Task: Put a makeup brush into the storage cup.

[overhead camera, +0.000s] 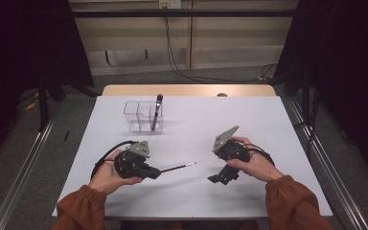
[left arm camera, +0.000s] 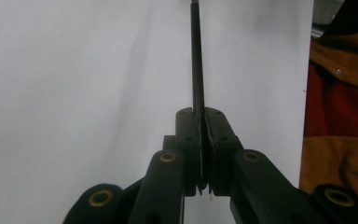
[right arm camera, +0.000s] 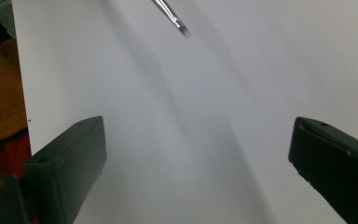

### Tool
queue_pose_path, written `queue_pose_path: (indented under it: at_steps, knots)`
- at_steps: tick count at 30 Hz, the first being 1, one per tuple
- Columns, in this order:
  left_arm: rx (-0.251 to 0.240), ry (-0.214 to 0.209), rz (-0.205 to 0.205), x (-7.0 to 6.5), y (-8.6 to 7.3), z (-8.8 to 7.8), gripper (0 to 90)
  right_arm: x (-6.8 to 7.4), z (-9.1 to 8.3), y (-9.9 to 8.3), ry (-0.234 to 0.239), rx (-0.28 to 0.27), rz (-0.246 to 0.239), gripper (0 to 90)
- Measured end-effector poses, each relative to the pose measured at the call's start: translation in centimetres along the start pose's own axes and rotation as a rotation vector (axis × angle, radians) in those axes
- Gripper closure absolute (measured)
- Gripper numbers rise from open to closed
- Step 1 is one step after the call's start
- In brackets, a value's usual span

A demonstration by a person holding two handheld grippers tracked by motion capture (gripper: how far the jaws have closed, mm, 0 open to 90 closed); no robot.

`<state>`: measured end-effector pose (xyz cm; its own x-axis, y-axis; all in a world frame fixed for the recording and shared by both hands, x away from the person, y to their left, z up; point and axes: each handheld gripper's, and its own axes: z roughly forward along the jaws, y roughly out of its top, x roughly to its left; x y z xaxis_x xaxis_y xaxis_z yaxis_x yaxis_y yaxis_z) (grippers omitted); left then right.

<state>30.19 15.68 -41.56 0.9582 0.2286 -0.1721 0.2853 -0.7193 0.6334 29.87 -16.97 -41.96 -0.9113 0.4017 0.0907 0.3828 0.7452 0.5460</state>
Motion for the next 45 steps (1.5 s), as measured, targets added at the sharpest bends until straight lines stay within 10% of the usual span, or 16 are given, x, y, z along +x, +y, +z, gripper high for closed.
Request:
queue_pose_path:
  at_steps: [24, 45]
  knots:
    - [-0.2, -0.009, -0.07, -0.3, -1.7, -0.1, 85.5, 0.5, 0.0, -2.9, 0.003, -0.184, 0.002, 3.2]
    - [-0.351, 0.03, -0.059, -1.1, -1.8, -0.1, 85.6, 1.5, 0.4, -4.0, 0.004, -0.44, 0.106, 9.7]
